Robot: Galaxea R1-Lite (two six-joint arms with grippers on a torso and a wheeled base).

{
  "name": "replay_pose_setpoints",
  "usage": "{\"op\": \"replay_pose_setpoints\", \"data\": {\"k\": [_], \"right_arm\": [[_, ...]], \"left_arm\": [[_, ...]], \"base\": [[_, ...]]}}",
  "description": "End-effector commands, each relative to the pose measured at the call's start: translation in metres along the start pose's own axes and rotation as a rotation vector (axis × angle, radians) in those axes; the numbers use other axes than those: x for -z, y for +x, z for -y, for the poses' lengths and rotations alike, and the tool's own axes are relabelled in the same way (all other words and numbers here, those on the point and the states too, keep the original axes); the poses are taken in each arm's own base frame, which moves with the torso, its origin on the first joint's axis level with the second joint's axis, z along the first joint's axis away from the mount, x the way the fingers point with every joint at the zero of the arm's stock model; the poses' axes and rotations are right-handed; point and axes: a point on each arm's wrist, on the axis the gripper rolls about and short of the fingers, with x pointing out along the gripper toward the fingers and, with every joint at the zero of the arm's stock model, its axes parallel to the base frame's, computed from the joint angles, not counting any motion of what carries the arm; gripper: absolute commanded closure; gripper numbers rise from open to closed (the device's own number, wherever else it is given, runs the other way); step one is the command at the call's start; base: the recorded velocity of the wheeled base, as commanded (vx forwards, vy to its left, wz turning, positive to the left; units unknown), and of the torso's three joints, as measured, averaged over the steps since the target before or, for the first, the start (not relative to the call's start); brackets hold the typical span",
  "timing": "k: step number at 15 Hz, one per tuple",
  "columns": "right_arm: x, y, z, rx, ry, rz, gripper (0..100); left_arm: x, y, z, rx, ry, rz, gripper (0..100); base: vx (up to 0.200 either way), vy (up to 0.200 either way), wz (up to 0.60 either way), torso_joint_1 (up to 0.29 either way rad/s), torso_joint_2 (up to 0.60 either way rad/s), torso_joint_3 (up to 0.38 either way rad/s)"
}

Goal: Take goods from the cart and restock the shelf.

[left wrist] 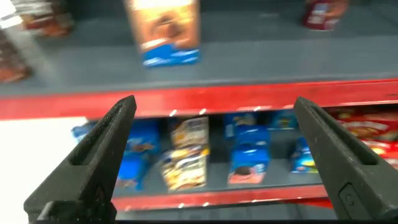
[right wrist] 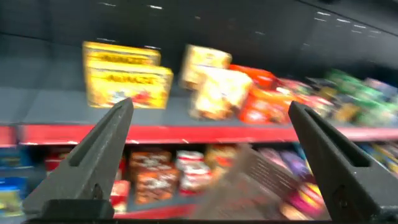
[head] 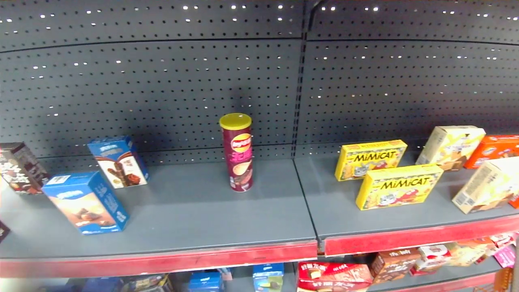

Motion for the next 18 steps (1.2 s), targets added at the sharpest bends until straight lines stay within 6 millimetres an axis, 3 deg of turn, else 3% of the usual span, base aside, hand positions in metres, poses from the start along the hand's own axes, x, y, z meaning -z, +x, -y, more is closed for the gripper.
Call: {"op": "replay_pose_setpoints", "data": {"k": [1, 7, 13, 18], "right_arm": [[0.002, -0.0028, -0.001, -0.002, -0.004, 0.013, 0], [0.0032, -0.0022, -0.0015, 0.0, -0.005, 0.009, 0], [0.0034, -0.0022, -0.0013, -0.004, -0.023, 0.009, 0], [0.0036, -0.0039, -0.0008, -0.008, -0.023, 0.018, 0]], "left_arm": [[0.0, 0.0, 0.0, -0.001, 0.0, 0.0, 0], [0.0, 0.0, 0.0, -0.001, 0.0, 0.0, 0], [0.0, 0.0, 0.0, -0.001, -0.002, 0.0, 0], [0.0, 0.0, 0.0, -0.001, -0.002, 0.0, 0]], "base": [[0.0, 0.0, -0.6, 0.007, 0.0, -0.002], [0.0, 0.0, -0.1, 0.0, 0.0, 0.0], [-0.2, 0.0, 0.0, -0.002, 0.0, 0.001], [0.0, 0.0, -0.6, -0.002, 0.0, 0.002]]}}
